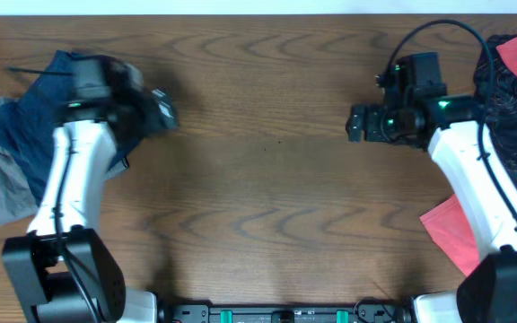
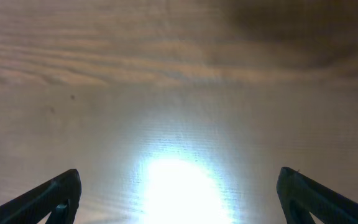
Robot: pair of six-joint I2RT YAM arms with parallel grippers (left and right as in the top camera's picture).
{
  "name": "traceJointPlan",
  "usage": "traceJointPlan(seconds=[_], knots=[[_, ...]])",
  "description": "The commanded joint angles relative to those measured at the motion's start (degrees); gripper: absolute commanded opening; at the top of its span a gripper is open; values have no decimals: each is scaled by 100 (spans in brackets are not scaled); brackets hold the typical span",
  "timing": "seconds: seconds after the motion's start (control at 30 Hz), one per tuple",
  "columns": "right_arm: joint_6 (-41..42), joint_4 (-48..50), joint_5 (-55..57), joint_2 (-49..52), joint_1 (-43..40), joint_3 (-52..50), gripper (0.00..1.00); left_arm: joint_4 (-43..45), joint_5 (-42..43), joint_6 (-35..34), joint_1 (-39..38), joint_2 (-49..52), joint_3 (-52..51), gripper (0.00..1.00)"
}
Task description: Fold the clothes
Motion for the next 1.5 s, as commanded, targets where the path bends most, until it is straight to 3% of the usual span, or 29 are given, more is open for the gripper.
traceJointPlan(seconds=[0.0, 0.17, 0.3, 0.5, 0.7, 0.87, 1.1, 1.37, 1.47], knots=[[-46, -459, -481, 39, -356, 22, 99, -890, -415, 131, -474, -85, 37, 98], [-269, -1665, -481, 33, -787, 22, 99, -2516, -415, 125, -721, -107, 35, 98], [-389, -2079, -363, -101, -940, 17, 99, -2940, -417, 127, -723, -435, -50, 98], [-103, -1543, -28, -1211, -894, -455, 99, -2369, -706, -146, -730, -2061, -763, 98], [-39, 278, 374, -3722, -553, -2081, 99, -1226, -1182, -417, -739, -4518, -2009, 98], [-39, 1016, 505, -5574, -476, -3132, 99, -498, -1161, -417, -739, -6253, -2629, 98], [-39, -2, 503, -6734, -476, -3333, 99, -654, -1163, -415, -739, -7322, -2627, 98], [-39, -1285, 505, -6826, -476, -3333, 99, -732, -1163, -415, -739, -7401, -2629, 98], [-37, -1355, 479, -6824, -476, -3335, 99, -732, -1163, -415, -739, -7401, -2629, 98]])
